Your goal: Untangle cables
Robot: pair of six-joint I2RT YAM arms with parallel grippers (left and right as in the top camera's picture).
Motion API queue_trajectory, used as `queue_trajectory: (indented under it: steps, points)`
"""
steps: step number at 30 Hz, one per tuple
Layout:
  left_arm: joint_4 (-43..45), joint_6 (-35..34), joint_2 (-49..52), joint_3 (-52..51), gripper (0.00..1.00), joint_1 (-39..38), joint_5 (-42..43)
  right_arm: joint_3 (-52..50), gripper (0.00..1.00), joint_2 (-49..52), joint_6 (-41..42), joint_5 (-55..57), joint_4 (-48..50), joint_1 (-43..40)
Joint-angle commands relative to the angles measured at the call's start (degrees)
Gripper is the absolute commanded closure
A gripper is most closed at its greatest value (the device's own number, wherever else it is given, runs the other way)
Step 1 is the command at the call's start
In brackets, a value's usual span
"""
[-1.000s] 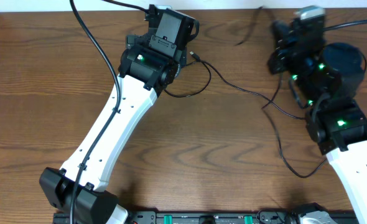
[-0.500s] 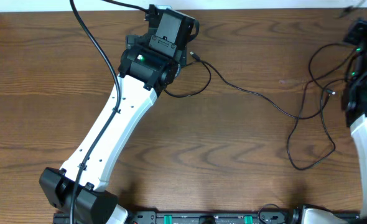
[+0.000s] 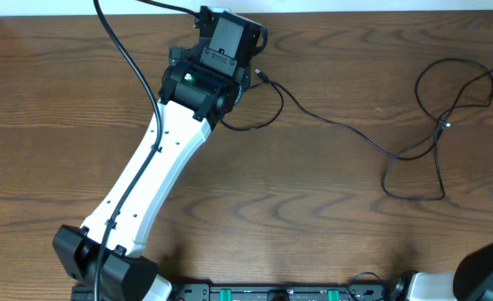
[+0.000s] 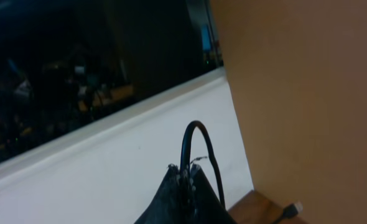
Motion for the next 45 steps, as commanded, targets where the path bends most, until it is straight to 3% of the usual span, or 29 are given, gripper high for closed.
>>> queue_trajectory:
  steps: [1, 17, 29, 45]
  points:
    - [-0.2, -0.8, -0.7, 0.1, 0.05, 0.0, -0.1, 5.3, 0.99, 6.0, 0.7, -0.1, -2.8, -0.1]
    - [-0.2, -0.8, -0.7, 0.1, 0.04, 0.0, -0.1, 27.1, 0.99, 20.5, 5.9, 3.7, -26.0, -1.5]
    - [-0.2, -0.8, -0.7, 0.1, 0.04, 0.0, -0.1, 28.2, 0.99, 24.2, -1.9, 19.5, -37.2, -2.4]
    - [-0.2, -0.8, -0.7, 0.1, 0.05, 0.0, -0.1, 28.2, 0.99, 24.1, -2.2, 20.0, -52.8, -0.9]
